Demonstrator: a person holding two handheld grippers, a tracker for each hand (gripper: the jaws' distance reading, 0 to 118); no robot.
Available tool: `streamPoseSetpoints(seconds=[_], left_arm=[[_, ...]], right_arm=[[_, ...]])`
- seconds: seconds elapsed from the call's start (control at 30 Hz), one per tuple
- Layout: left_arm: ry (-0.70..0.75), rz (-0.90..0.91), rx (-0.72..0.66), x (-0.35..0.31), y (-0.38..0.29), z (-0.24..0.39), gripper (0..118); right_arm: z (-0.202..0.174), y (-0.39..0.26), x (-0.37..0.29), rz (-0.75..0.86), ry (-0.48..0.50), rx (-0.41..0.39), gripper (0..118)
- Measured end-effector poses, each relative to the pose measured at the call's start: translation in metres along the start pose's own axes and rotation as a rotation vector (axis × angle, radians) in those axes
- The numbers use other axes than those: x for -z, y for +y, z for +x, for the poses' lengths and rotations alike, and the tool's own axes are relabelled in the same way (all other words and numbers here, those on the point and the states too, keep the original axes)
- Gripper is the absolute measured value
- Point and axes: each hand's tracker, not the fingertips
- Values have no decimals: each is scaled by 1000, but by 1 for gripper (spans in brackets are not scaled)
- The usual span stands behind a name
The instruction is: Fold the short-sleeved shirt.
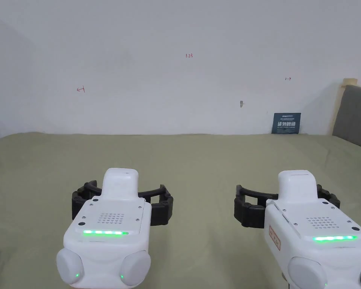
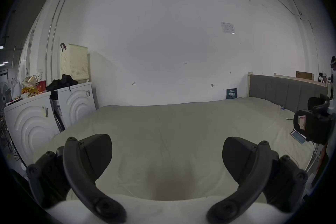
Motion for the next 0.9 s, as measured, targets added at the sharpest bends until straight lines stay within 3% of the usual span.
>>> streamPoseSetpoints(seconds=[0.1, 0.23, 0.37, 0.47, 0.67, 0.9], left_arm=[[-24, -1, -1, -2, 4, 1, 118], [-56, -66, -108, 0, 14, -2, 118], [60, -87, -37, 1, 17, 6, 118], [32, -55, 22, -2, 13, 8, 118], [-74, -85, -66, -4, 17, 3, 118], [13, -42, 2, -6, 17, 9, 118]], right_arm=[[0, -1, 0, -8, 1, 1, 118], [1, 0, 0, -9, 8, 2, 118], [0, 2, -1, -5, 14, -4, 118], [-1, 3, -2, -5, 23, -8, 118], [-3, 3, -2, -2, 28, 2, 118], [-2, 3, -2, -3, 22, -2, 118]])
